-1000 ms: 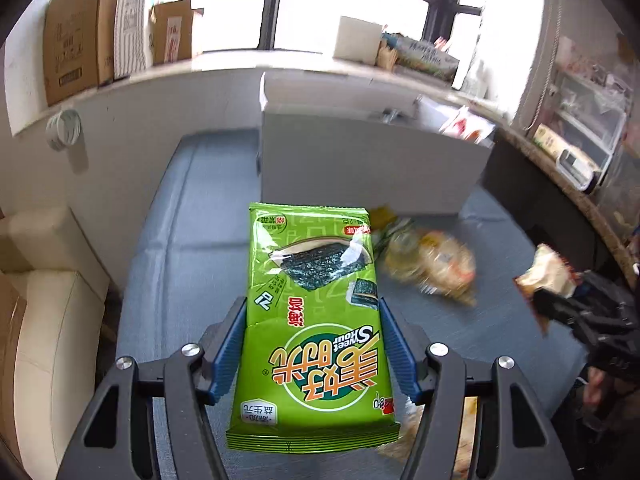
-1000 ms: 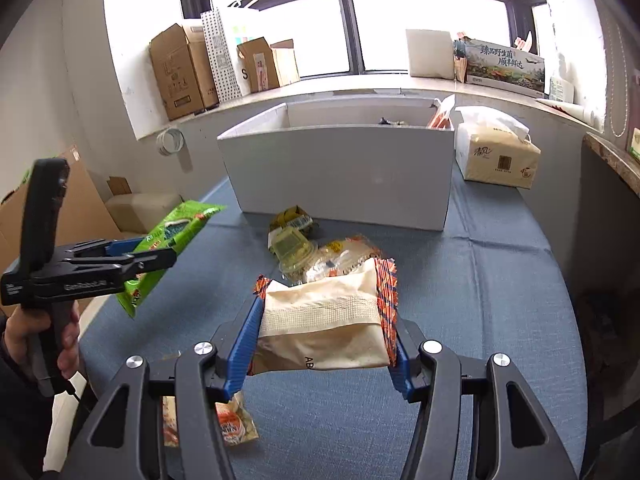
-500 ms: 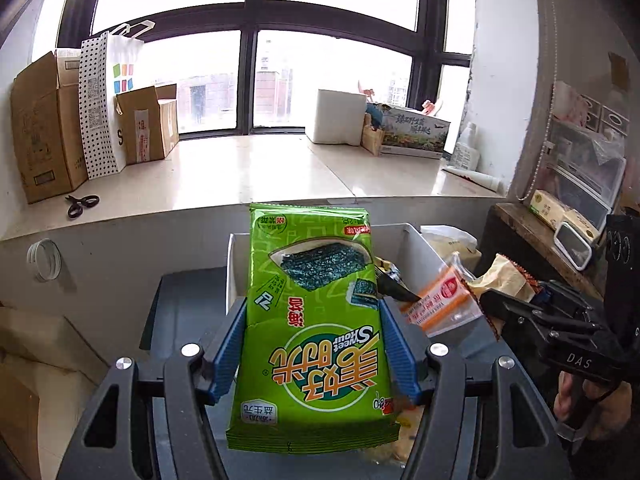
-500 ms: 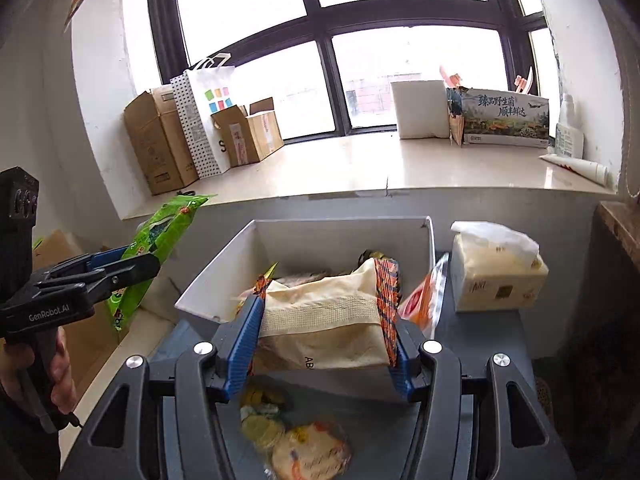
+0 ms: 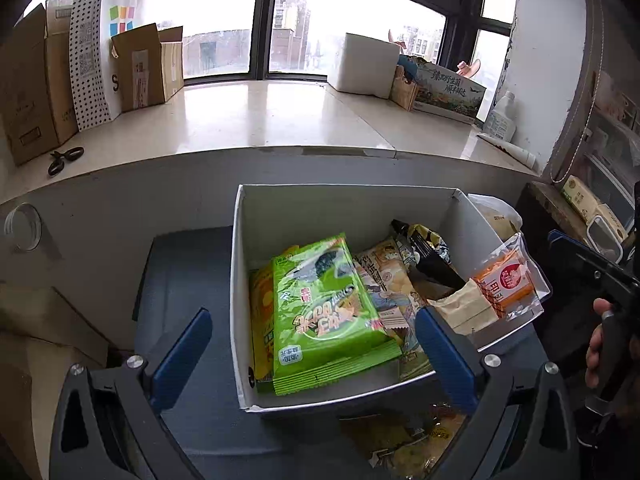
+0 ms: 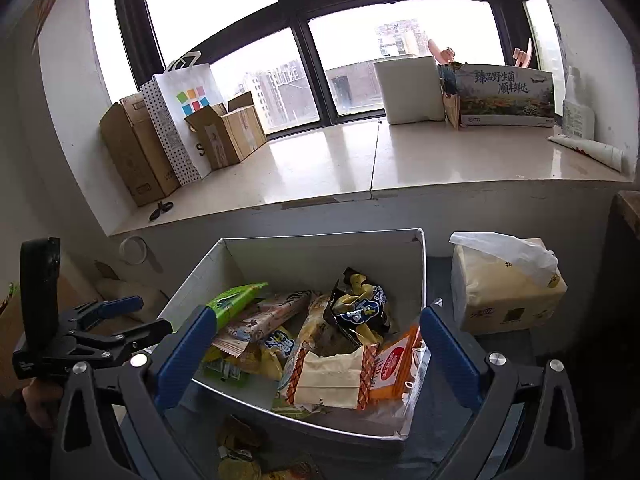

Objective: Organize snacks
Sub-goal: 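Carry the bread bar and seaweed packet into the box and open both grippers, then reach the right gripper to the jelly cup and close on it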

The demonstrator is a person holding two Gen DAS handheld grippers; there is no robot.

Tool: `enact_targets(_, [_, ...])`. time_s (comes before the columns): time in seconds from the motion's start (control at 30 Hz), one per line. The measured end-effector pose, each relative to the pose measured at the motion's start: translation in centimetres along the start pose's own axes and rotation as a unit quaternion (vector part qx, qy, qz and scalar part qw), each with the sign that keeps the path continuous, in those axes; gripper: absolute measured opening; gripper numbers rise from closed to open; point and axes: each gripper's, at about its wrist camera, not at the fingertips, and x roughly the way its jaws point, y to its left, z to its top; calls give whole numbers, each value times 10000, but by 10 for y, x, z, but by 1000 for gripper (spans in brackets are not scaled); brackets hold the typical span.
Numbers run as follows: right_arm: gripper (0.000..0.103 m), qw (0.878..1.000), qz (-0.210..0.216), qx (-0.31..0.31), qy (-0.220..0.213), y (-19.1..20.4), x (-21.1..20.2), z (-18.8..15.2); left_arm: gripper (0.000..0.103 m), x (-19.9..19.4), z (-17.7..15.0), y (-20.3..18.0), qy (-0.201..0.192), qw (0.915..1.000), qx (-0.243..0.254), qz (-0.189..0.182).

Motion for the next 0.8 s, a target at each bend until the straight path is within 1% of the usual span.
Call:
enact_targets(0.07, [103,10000,60,-64,15,4,-5,-3,103,-7,-3,1,-66,10000,-20,-45])
enact_targets(0.17, [103,9997,135,-192,-109,14,-20,-9,103,-24,-6,-2,-214,9998,36,-13])
enact_targets(0.27, [103,9980,421,-367,-307,28,-45,-23,103,-52,-20,-8,-433,9989,180,-47])
enact_targets(0.4, [103,9947,810,-453,-450,43,-77,-61,103,-95,-56,-17,-745,9961,361,-289])
enact_targets(0.47, [103,9935,992,-405,-392,48,-86,-88,103,-113,-79,-19,-808,9956,311,-366])
enact_targets(0.5, [103,9934,1017,-415,-335,51,-88,-102,103,-120,-92,-21,-820,9952,312,-434])
enact_targets(0.57, [103,9938,998,-443,-203,57,-89,-132,103,-133,-119,-22,-876,9949,232,-439])
enact_targets(0.63, [103,9940,957,-526,2,63,-86,-159,103,-140,-147,-21,-761,9961,127,-431])
enact_targets(0.7, [103,9918,954,-810,261,73,-80,-182,103,-145,-175,-20,-658,9969,9,-422])
enact_targets(0.8, [103,9877,543,-1391,472,90,-68,-207,103,-146,-206,-17,-419,9979,-181,-461])
